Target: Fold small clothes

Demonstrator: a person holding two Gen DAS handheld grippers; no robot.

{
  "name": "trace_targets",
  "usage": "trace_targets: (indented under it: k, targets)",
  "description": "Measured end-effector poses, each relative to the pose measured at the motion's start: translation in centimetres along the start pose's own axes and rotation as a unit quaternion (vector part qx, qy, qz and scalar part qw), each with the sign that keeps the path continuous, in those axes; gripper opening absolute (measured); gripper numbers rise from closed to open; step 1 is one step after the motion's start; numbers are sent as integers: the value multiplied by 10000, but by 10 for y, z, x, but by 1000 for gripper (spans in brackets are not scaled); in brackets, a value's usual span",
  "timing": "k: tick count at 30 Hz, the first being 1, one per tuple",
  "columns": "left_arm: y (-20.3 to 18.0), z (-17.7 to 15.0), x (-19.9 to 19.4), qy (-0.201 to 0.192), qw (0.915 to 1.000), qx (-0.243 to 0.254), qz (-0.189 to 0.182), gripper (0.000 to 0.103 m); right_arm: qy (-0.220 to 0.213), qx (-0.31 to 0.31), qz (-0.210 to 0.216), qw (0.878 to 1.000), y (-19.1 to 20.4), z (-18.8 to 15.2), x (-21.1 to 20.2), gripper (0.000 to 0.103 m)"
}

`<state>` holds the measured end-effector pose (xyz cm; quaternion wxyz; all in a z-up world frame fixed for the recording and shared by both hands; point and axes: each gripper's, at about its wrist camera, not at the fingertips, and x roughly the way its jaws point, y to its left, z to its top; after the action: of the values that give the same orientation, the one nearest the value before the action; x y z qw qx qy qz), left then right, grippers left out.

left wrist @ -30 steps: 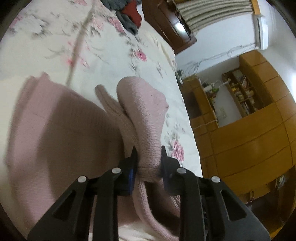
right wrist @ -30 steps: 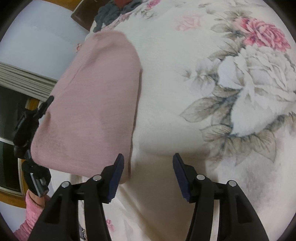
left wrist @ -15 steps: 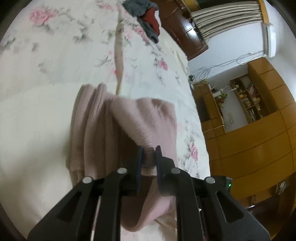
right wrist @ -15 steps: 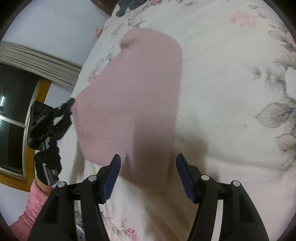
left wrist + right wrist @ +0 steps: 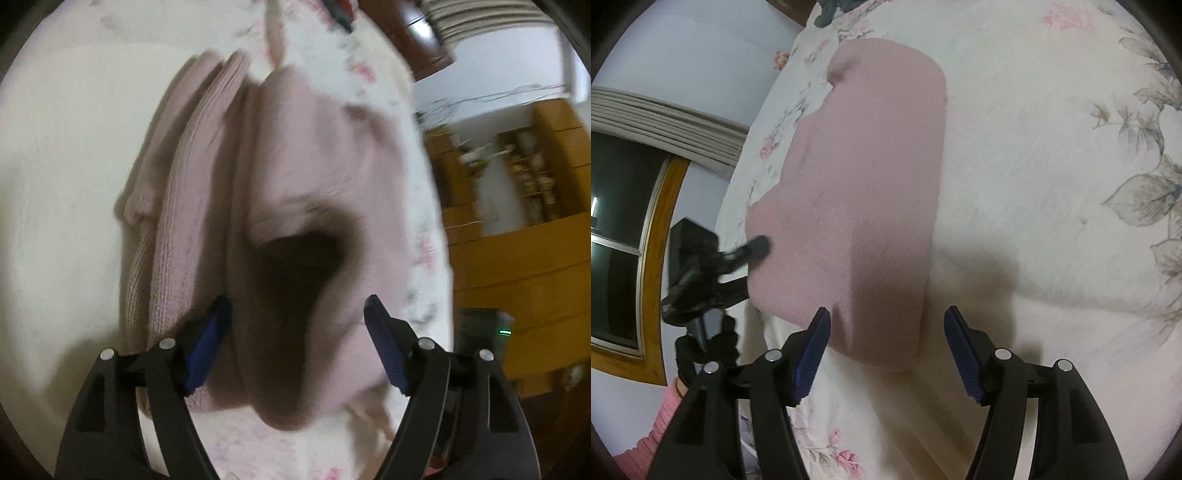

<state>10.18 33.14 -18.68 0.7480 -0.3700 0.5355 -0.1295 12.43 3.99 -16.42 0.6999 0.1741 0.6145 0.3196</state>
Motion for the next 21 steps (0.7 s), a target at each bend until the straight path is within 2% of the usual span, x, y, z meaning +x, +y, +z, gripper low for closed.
trace_targets:
  k: [1, 2, 3, 4, 5, 10, 12, 15, 18, 20, 21]
  targets:
    - [-1, 1, 2, 7, 10000, -14, 27, 71, 3, -18, -3, 10000, 3, 3, 2, 65]
    - [-2, 3, 2, -2, 10000, -17, 77, 62, 5, -34, -14, 10000, 3, 3, 2, 65]
    - [-4, 3, 3, 16, 10000, -12, 56, 36, 7, -47, -23, 10000, 3, 3, 2, 65]
    - [-5, 4, 2, 12, 10000, -42, -62, 21, 7, -49, -22, 10000, 5, 3, 1, 65]
    - [-6, 4, -1, -34, 9998, -92, -186, 15, 4, -44, -18, 10000, 7, 4, 1, 65]
    - [-6, 4, -48, -610, 9936, -281, -904, 12, -15, -91, 19, 10000, 14, 10, 4, 65]
    - [-6, 5, -67, -775, 9922, -204, -950, 10, -5, -129, 49, 9999, 16, 9, 5, 65]
    - [-3, 1, -83, -836, 9948, 134, -570, 10, 15, -139, 119, 9998, 18, 11, 8, 65]
    - [18, -8, -78, -702, 9970, 83, -307, 10, 69, -156, 143, 9998, 21, 12, 17, 65]
    - [28, -12, -70, -654, 9977, 157, -94, 10, 194, -187, 8, 9996, 22, 11, 28, 56]
    - [35, -14, -66, -624, 9980, 119, -56, 10, 287, -190, -36, 9994, 22, 10, 34, 43]
